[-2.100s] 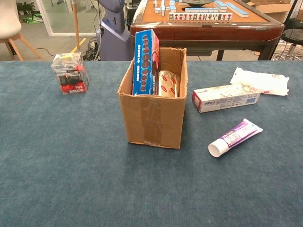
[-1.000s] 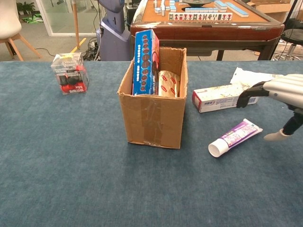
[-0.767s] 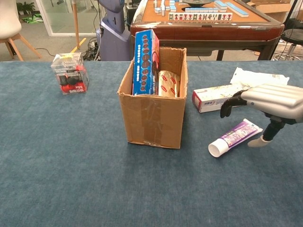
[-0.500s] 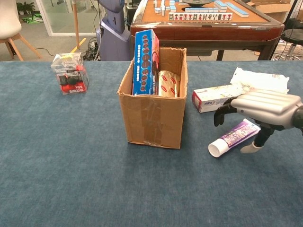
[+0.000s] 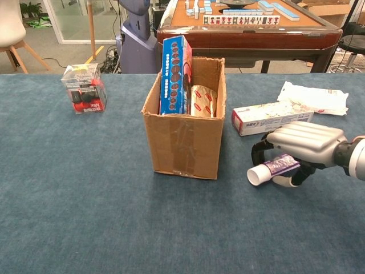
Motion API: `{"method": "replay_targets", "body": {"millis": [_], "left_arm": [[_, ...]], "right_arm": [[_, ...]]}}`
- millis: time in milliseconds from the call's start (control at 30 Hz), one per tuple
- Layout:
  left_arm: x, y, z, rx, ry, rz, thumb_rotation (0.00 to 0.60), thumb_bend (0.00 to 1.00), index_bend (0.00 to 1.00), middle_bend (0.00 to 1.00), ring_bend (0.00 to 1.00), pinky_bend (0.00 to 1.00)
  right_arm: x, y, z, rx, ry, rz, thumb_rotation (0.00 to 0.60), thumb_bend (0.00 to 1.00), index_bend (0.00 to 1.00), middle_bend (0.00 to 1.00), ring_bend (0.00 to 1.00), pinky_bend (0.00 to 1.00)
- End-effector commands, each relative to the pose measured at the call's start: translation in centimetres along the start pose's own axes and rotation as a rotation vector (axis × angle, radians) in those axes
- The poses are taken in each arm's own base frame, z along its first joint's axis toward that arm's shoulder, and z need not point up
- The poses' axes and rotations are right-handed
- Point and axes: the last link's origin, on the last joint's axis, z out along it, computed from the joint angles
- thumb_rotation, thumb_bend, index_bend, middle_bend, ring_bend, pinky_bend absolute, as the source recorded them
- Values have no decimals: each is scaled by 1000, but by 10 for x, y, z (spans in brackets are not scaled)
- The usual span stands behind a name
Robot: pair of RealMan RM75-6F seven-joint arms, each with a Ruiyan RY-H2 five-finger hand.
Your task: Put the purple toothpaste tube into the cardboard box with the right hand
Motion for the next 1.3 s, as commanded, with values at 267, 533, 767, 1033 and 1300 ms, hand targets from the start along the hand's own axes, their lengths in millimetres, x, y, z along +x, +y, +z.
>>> {"method": "replay_targets", "body": {"millis": [267,533,767,1033,1300], "left_arm": [[1,0,0,1,-1,-4,600,112,305,295,212,349],[1,0,0,-1,-2,-5,600,112,305,295,212,349],[1,1,0,-3,-2,-3,600,112,305,295,212,349],[-1,2,0,-8,-8,3,600,112,305,295,212,349],[-2,1,1,-3,-14,2,600,112,305,295,212,349]], "right_arm": [[1,0,1,-12,35,-10,600,504,579,524,386,234],[31,-1,-10,4,135,8,600,505,609,551,420,234],[87,-10,-24,41,300,-45,600,505,614,556,429,234],[150,-25,-18,77,426,-190,600,505,617,557,430,234],[185,-57,9,154,486,-392,600,505,624,558,430,236]]}}
